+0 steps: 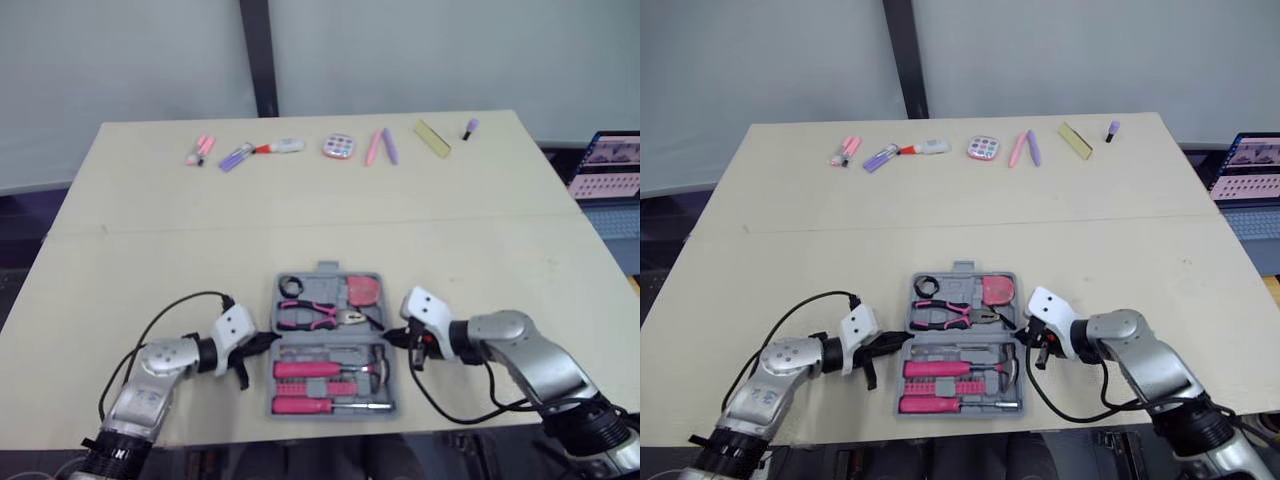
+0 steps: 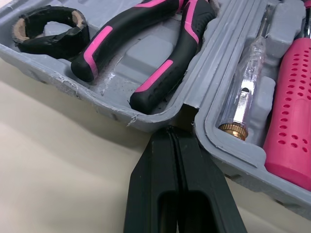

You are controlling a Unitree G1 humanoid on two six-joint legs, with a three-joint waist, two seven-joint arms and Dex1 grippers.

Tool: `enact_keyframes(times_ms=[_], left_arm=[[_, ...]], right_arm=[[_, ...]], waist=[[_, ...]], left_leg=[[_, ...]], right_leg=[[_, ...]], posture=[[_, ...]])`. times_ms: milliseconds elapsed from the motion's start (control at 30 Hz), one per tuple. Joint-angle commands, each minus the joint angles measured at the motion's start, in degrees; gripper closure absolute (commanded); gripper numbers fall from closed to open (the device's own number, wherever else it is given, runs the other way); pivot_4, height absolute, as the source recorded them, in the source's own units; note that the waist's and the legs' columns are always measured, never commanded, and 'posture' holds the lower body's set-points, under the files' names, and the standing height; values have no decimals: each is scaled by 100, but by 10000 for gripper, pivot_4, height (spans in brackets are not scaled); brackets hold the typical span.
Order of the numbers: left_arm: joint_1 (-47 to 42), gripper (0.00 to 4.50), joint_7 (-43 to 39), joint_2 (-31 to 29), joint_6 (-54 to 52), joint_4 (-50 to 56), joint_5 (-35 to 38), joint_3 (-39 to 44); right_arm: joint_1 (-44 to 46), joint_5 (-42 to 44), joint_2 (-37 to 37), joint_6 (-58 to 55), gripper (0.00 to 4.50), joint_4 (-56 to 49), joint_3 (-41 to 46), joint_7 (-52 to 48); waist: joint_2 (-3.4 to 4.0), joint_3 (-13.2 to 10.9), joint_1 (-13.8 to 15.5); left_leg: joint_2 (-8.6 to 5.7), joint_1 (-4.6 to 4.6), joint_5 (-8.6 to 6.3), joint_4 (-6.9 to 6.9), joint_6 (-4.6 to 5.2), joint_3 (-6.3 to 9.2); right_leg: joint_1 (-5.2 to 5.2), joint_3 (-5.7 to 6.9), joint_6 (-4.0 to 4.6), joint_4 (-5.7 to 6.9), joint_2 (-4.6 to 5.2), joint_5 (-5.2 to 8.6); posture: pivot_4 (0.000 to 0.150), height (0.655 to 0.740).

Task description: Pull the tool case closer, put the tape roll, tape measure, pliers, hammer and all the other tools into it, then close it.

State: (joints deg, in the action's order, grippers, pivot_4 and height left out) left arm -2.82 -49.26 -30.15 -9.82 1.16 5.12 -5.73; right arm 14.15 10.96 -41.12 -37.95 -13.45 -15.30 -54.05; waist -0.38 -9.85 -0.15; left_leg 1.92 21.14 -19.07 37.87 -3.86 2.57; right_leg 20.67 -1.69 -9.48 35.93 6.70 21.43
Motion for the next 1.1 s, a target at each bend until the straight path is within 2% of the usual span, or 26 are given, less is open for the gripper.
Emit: enact_keyframes(times_ms=[33,867,1100], left_arm=[[247,44546,-65,-24,-141,387,81,-194],[549,44546,-10,-139,-379,739,108,-132],[684,44546,82,-351,-454,763,234,288]], right_arm=[[-71,192,-11,-32,45000,-342,5,-150],[-219,283,-109,-292,45000,-599,-33,-153],[-236,214,-275,-185,45000,-409,131,-156]], waist=[[0,0,-1],[0,0,0],[0,0,-3]], left_leg=[[0,0,0,0,0,0],[0,0,-1,-5,1,0],[0,0,-1,-7,1,0]], right_leg=[[0,-1,0,0,0,0],[0,-1,0,-4,0,0],[1,-1,0,-5,-1,0]], posture=[[1500,7400],[1500,7400],[1500,7400]])
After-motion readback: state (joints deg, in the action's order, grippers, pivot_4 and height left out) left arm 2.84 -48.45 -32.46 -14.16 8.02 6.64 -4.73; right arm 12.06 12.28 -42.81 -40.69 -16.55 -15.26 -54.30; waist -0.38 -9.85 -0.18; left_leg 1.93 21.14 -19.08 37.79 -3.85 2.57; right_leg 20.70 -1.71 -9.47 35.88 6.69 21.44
